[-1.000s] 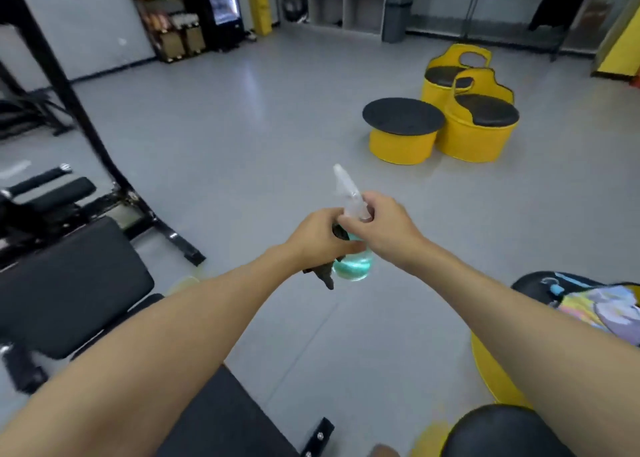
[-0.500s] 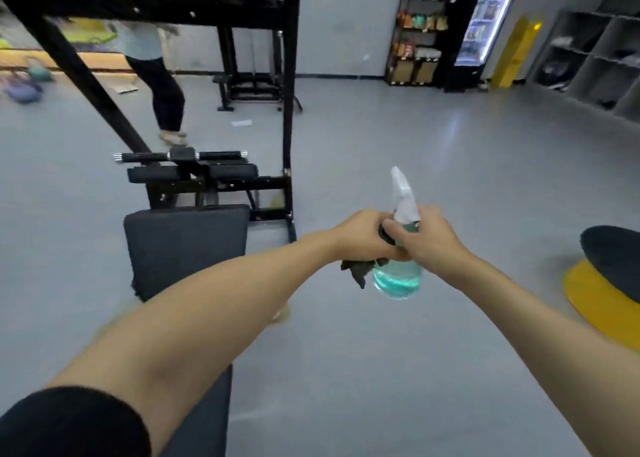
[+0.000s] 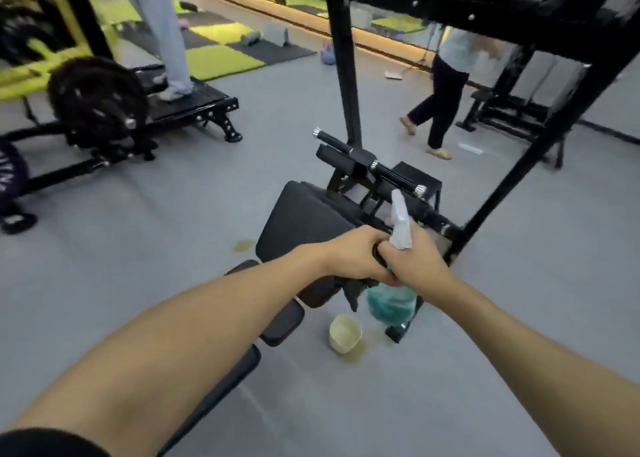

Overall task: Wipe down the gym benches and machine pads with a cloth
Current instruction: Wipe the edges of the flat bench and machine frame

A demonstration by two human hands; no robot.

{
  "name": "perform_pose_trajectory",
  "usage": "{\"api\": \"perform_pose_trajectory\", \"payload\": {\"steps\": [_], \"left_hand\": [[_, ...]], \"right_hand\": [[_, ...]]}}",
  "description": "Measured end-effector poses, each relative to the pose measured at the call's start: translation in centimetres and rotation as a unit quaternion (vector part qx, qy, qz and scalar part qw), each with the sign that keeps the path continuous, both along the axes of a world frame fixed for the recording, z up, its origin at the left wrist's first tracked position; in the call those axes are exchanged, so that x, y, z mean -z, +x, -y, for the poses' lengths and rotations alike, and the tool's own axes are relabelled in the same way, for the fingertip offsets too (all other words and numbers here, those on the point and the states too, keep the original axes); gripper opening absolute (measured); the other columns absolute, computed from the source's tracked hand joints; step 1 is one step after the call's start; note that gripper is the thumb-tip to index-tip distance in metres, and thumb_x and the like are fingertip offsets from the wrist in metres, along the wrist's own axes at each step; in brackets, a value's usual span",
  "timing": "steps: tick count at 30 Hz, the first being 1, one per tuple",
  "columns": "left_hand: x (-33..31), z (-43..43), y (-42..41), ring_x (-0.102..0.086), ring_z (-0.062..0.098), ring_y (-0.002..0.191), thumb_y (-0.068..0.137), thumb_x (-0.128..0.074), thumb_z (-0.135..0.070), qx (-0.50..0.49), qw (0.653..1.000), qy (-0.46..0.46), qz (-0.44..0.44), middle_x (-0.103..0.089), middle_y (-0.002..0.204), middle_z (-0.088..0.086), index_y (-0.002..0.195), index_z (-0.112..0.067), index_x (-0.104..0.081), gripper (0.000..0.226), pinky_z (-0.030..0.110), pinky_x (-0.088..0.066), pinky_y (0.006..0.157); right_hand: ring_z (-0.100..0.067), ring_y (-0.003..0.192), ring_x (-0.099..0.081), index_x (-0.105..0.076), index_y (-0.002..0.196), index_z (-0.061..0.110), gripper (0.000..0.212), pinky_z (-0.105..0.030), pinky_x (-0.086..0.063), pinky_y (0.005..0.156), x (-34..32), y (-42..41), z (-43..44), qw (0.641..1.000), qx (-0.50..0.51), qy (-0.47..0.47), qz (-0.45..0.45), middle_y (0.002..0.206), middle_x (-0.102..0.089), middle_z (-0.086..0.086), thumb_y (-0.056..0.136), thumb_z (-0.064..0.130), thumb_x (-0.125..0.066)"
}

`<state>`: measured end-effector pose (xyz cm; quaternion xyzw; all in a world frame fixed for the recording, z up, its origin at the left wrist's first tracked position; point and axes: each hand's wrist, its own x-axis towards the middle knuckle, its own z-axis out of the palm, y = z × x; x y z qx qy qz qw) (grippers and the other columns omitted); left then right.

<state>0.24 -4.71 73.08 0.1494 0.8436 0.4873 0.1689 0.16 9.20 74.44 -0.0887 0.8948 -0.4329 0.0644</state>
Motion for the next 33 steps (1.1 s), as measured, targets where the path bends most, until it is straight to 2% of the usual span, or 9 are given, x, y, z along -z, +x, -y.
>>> {"api": "perform_pose_trajectory", "payload": {"steps": [2,8,11,13,17,21,24,28,33], "left_hand": [[2.7,0.6,0.1,-0.068,0.012,0.078,0.072,-0.084,-0.007,-0.097,0.995,0.007,0.013,-0.073,0.085,-0.001,0.085,-0.020,-0.066,0.026,0.036,-0.058,0.078],[7.8,2.2,6.8,-0.060,0.000,0.064,0.075,-0.074,0.004,-0.325,0.942,0.020,0.082,-0.066,0.072,-0.010,0.079,-0.023,-0.060,0.030,0.017,-0.050,0.060],[8.9,3.1,12.9,-0.061,-0.002,0.062,0.076,-0.076,0.000,-0.411,0.905,0.038,0.098,-0.067,0.074,-0.007,0.079,-0.022,-0.061,0.027,0.013,-0.047,0.058],[10.3,3.5,17.8,-0.059,0.000,0.059,0.076,-0.078,-0.008,-0.464,0.877,0.040,0.116,-0.065,0.072,-0.004,0.078,-0.017,-0.061,0.020,0.018,-0.047,0.058],[14.4,3.4,27.8,-0.062,0.011,0.077,0.070,-0.083,-0.027,-0.577,0.805,0.037,0.133,-0.069,0.093,0.006,0.102,-0.012,-0.062,0.041,0.036,-0.056,0.075],[21.8,1.5,36.6,-0.061,0.011,0.089,0.079,-0.079,-0.023,-0.705,0.699,-0.001,0.121,-0.064,0.102,-0.003,0.106,-0.020,-0.063,0.031,0.024,-0.052,0.080],[29.6,0.5,40.9,-0.060,0.014,0.095,0.081,-0.075,-0.019,-0.790,0.603,-0.019,0.108,-0.060,0.103,-0.003,0.099,-0.020,-0.063,0.022,0.031,-0.051,0.087],[40.9,-0.5,44.1,-0.064,0.014,0.068,0.086,-0.070,-0.017,-0.869,0.486,-0.001,0.094,-0.067,0.084,0.002,0.088,-0.022,-0.059,0.013,0.030,-0.053,0.062],[53.7,0.2,45.6,-0.059,0.017,0.057,0.082,-0.069,-0.012,-0.938,0.343,0.040,-0.013,-0.067,0.075,0.006,0.083,-0.010,-0.067,0.003,0.022,-0.042,0.046]], "right_hand": [[-0.021,0.076,-0.056,-0.051,0.104,0.014,0.022,-0.029,-0.046,0.060,2.7,-1.8,1.1,0.997,-0.072,0.000,0.005,0.083,-0.058,-0.008,0.085,0.005,-0.057],[-0.002,0.076,-0.052,-0.043,0.113,0.027,0.040,-0.006,-0.040,0.055,7.7,-0.6,5.6,0.959,-0.282,-0.005,0.029,0.088,-0.053,0.008,0.084,0.004,-0.057],[-0.017,0.085,-0.061,-0.050,0.117,0.017,0.036,-0.015,-0.046,0.058,8.9,3.7,8.4,0.928,-0.367,0.012,0.066,0.095,-0.061,-0.005,0.083,0.006,-0.056],[-0.025,0.092,-0.063,-0.052,0.115,0.012,0.032,-0.022,-0.049,0.064,9.9,7.6,9.7,0.909,-0.409,0.023,0.075,0.101,-0.063,-0.012,0.084,0.006,-0.057],[-0.019,0.093,-0.060,-0.053,0.115,0.017,0.032,-0.008,-0.043,0.060,13.5,15.1,11.1,0.874,-0.476,0.028,0.089,0.117,-0.062,-0.011,0.086,0.007,-0.058],[-0.024,0.086,-0.060,-0.056,0.112,0.011,0.031,-0.034,-0.051,0.072,20.8,21.9,11.2,0.835,-0.542,0.073,0.068,0.105,-0.063,-0.011,0.081,0.013,-0.060],[-0.022,0.076,-0.054,-0.055,0.099,0.017,0.020,-0.030,-0.041,0.059,28.8,25.8,10.9,0.806,-0.581,0.103,0.045,0.087,-0.059,-0.002,0.080,0.019,-0.061],[-0.018,0.061,-0.047,-0.045,0.074,0.020,0.014,-0.030,-0.037,0.054,41.6,29.9,11.5,0.790,-0.600,0.123,0.024,0.067,-0.049,0.004,0.079,0.018,-0.058],[-0.027,0.069,-0.052,-0.041,0.067,0.021,0.019,-0.030,-0.038,0.058,54.8,33.5,13.9,0.759,-0.643,0.099,-0.018,0.068,-0.051,0.002,0.078,0.019,-0.056]]}}
